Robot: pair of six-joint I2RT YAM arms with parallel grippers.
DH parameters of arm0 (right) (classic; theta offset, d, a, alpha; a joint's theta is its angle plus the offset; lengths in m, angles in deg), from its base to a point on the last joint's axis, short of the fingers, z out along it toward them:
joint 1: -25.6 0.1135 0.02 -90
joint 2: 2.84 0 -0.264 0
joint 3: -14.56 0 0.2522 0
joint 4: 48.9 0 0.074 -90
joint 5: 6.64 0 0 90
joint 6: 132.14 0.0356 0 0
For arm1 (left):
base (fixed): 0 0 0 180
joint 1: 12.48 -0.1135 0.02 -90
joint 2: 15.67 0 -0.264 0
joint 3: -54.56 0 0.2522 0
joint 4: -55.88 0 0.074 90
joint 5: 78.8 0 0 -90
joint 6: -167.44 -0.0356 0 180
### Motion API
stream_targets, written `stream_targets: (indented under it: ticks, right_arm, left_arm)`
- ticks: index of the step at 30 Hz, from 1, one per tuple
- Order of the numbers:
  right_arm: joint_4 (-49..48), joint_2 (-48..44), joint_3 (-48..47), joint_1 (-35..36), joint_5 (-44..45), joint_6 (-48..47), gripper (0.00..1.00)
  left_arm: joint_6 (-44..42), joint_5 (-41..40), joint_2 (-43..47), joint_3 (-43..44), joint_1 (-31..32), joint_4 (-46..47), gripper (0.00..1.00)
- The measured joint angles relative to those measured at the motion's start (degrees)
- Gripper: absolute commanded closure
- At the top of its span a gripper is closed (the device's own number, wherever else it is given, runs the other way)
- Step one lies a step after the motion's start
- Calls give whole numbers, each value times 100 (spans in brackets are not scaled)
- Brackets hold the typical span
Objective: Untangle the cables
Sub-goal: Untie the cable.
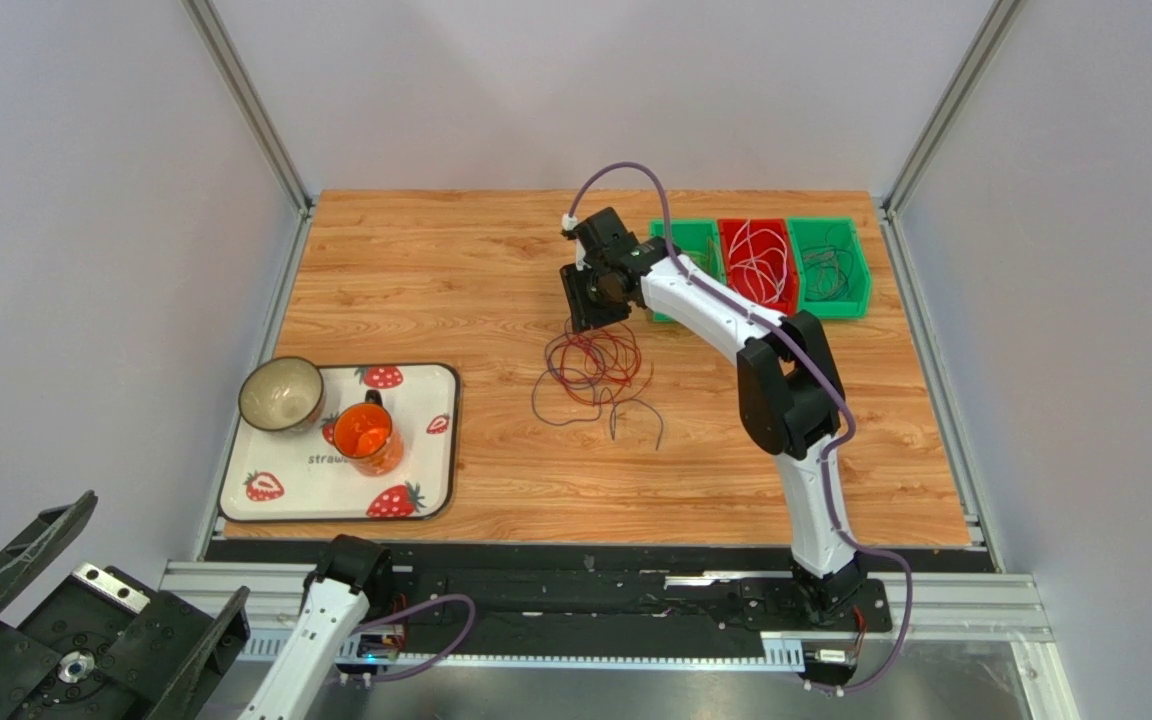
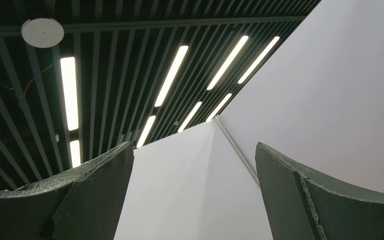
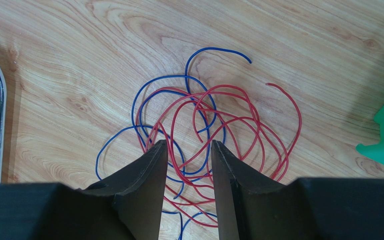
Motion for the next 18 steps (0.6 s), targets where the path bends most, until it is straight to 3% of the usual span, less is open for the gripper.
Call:
stream_targets:
  ticks: [18]
  right_arm:
    - [33, 306, -127, 4, -212, 4, 59]
  left_arm:
    - [-72, 59, 0, -11, -76, -33, 1]
